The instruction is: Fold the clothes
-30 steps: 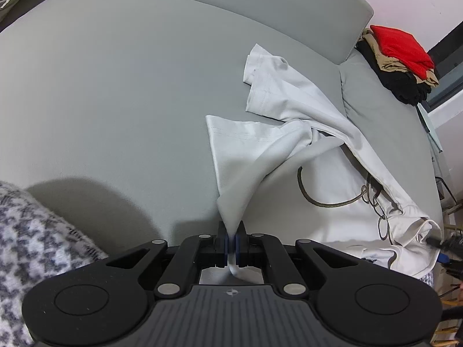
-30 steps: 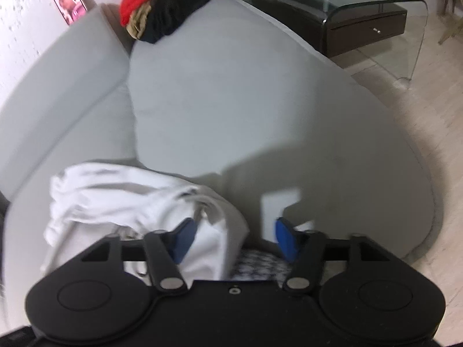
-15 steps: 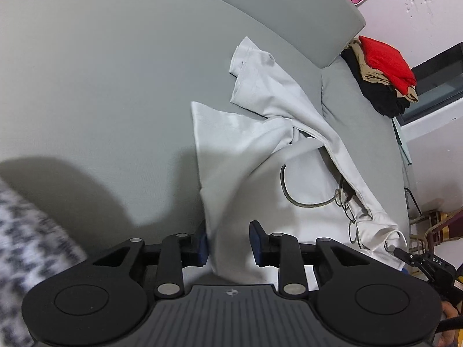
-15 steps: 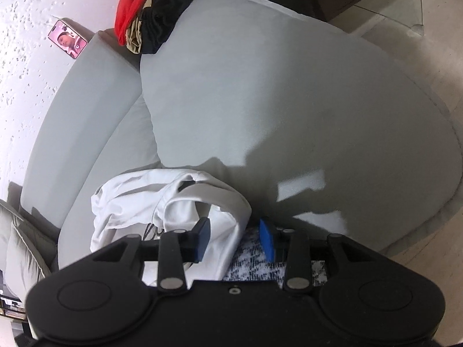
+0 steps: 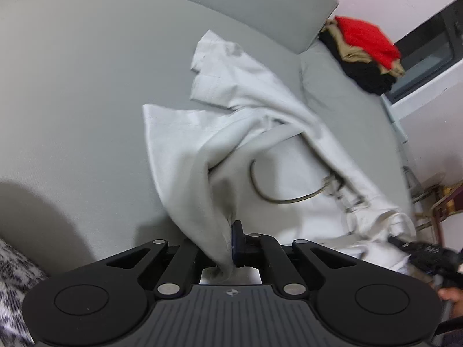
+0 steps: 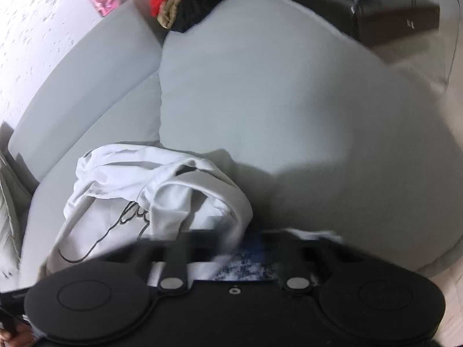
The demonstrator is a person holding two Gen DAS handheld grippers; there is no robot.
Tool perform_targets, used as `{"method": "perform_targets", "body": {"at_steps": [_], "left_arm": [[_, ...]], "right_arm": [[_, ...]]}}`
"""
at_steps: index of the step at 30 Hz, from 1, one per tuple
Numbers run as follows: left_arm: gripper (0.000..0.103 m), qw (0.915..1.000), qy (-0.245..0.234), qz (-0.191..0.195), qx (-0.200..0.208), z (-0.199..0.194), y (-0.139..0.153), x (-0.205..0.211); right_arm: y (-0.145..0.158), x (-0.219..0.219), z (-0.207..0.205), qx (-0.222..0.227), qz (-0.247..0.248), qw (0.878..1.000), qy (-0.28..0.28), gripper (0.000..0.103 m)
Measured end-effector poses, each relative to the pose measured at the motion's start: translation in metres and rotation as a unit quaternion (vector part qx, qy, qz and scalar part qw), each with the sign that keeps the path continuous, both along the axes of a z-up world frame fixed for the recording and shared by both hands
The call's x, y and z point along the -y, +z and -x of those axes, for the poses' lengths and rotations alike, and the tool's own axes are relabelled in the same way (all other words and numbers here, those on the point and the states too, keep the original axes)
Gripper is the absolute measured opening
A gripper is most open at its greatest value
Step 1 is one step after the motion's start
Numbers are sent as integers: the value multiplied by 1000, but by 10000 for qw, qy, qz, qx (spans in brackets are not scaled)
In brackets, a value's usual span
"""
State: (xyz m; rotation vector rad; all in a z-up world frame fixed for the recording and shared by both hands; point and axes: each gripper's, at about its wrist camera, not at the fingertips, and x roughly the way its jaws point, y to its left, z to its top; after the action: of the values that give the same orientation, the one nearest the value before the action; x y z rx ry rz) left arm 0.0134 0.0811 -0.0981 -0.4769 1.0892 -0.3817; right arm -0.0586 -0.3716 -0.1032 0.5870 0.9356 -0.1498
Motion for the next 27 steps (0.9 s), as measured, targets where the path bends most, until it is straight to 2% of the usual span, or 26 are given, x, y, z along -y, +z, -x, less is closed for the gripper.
{"method": "perform_targets", "body": {"at_steps": [1,2,4,5,7,8,10,12,14,15,18,20,22,25,27], "left_arm": [[0,9999,-7,159,36,0,8,-1],[0,9996,-18,275,90,0,18,0],[0,9989,-9,464,85,-12,40,5],[0,9986,11,526,79,-21,54,8],[0,9982,90,512,295,-42,94,15],[0,9976,140,528,427,-51,115,17],[0,9910,406,807,990,-53,171,-1],[0,9766,822,1101,1656,-43,222,-30],[0,9554,1329,1359,2260,-25,263,-63],[0,9453,1513,1504,2466,-15,276,-76],[0,9149,1770,1788,3155,21,313,-96],[0,8929,1860,1927,3619,47,336,-105],[0,8734,1873,1975,4038,71,355,-108],[0,8492,1907,2001,4499,98,379,-111],[0,8390,1902,1975,4700,109,390,-113]], "right_arm": [[3,-3,-1,-21,-99,9999,-26,3],[4,-4,-2,-29,-523,9986,-87,3],[4,-6,-8,-11,-1794,9836,-204,3],[3,-13,-14,18,-2257,9740,-202,3],[15,-39,-40,105,-2695,9629,-70,3],[34,-44,-50,344,-2777,9600,-46,3],[88,-42,-65,1129,-2877,9510,-67,3],[144,-37,-70,2003,-2941,9345,-110,3],[203,-21,-46,3138,-2921,9032,-216,3],[224,-15,-35,3514,-2885,8903,-274,3],[265,-6,-8,4032,-2810,8700,-404,3],[284,-7,9,4258,-2960,8546,-260,3],[306,-14,31,4653,-2835,8384,-133,3],[332,-24,65,5044,-2751,8185,76,3],[339,-31,80,5147,-2777,8110,186,3]]}}
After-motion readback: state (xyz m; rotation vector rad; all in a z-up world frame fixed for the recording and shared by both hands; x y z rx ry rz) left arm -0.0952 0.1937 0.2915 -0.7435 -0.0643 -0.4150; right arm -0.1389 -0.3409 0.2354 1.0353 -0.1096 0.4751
